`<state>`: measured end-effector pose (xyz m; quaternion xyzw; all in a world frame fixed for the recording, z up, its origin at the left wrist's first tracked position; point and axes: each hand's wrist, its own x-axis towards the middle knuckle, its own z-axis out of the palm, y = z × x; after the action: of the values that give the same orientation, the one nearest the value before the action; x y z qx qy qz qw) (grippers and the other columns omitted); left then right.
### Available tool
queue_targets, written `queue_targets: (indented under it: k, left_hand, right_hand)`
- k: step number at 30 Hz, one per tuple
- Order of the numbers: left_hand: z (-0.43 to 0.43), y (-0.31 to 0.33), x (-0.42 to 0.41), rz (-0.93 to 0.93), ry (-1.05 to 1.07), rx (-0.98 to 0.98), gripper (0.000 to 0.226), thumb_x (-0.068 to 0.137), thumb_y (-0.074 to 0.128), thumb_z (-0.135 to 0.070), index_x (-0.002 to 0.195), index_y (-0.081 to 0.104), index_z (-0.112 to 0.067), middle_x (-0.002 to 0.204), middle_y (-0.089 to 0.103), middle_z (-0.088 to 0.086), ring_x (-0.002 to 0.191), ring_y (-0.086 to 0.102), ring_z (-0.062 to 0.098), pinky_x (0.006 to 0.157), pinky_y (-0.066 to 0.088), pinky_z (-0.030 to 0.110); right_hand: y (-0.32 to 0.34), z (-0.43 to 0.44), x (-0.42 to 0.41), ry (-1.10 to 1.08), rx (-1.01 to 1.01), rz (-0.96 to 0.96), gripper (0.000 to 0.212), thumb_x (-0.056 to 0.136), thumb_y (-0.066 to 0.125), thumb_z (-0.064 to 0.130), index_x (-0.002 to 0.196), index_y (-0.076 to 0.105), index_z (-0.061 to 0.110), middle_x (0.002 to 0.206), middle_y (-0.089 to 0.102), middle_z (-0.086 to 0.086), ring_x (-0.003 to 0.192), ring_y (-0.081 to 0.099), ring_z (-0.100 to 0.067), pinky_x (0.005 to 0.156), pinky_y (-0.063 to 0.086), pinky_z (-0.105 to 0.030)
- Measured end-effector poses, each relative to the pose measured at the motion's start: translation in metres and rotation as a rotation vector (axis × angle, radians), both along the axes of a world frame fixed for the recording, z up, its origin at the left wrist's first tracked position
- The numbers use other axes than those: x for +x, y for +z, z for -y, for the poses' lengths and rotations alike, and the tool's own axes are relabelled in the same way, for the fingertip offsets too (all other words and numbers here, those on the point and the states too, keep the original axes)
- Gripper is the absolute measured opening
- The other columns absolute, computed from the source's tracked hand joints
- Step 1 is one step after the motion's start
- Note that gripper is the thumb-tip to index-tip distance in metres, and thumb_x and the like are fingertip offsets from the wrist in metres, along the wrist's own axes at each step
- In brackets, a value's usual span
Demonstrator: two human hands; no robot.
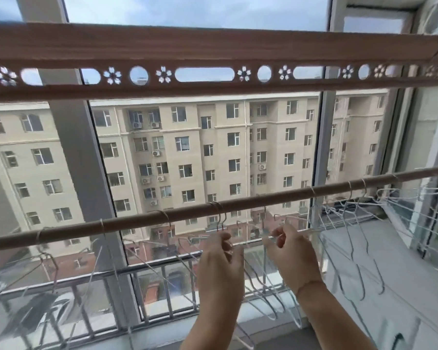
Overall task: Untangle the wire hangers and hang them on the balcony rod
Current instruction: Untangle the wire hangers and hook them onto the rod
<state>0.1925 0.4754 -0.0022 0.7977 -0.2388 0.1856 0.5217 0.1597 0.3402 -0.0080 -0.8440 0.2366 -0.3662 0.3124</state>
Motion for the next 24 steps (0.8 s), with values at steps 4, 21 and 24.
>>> queue_targets:
  k: [4, 21, 24]
  left_hand:
    - [0.019, 0.001, -0.005, 0.015, 0.137, -0.108, 0.02, 0.089, 0.059, -0.025, 0.107, 0.056, -0.016, 0.085, 0.058, -0.009, 0.071, 0.053, -0.004, 0.055, 0.043, 0.008]
    - [0.029, 0.009, 0.014, -0.047, 0.208, -0.107, 0.014, 0.088, 0.059, -0.014, 0.094, 0.071, -0.017, 0.078, 0.071, -0.007, 0.072, 0.065, 0.003, 0.061, 0.045, 0.01]
    - [0.032, 0.01, 0.019, -0.051, 0.194, -0.1, 0.011, 0.086, 0.062, -0.014, 0.09, 0.071, -0.016, 0.076, 0.072, -0.006, 0.07, 0.065, 0.003, 0.062, 0.048, 0.014]
  right_hand:
    - [0.003, 0.016, -0.002, 0.079, -0.057, 0.071, 0.017, 0.083, 0.065, 0.028, 0.091, 0.056, 0.015, 0.074, 0.059, 0.003, 0.068, 0.059, -0.013, 0.066, 0.054, -0.028]
    - [0.019, -0.02, 0.034, 0.415, 0.024, 0.224, 0.014, 0.087, 0.059, 0.021, 0.078, 0.067, 0.015, 0.059, 0.063, 0.006, 0.056, 0.059, -0.005, 0.054, 0.045, -0.016]
    - [0.019, -0.013, 0.034, 0.423, 0.03, 0.234, 0.015, 0.087, 0.059, 0.02, 0.074, 0.067, 0.018, 0.053, 0.057, 0.01, 0.052, 0.056, -0.005, 0.051, 0.039, -0.01]
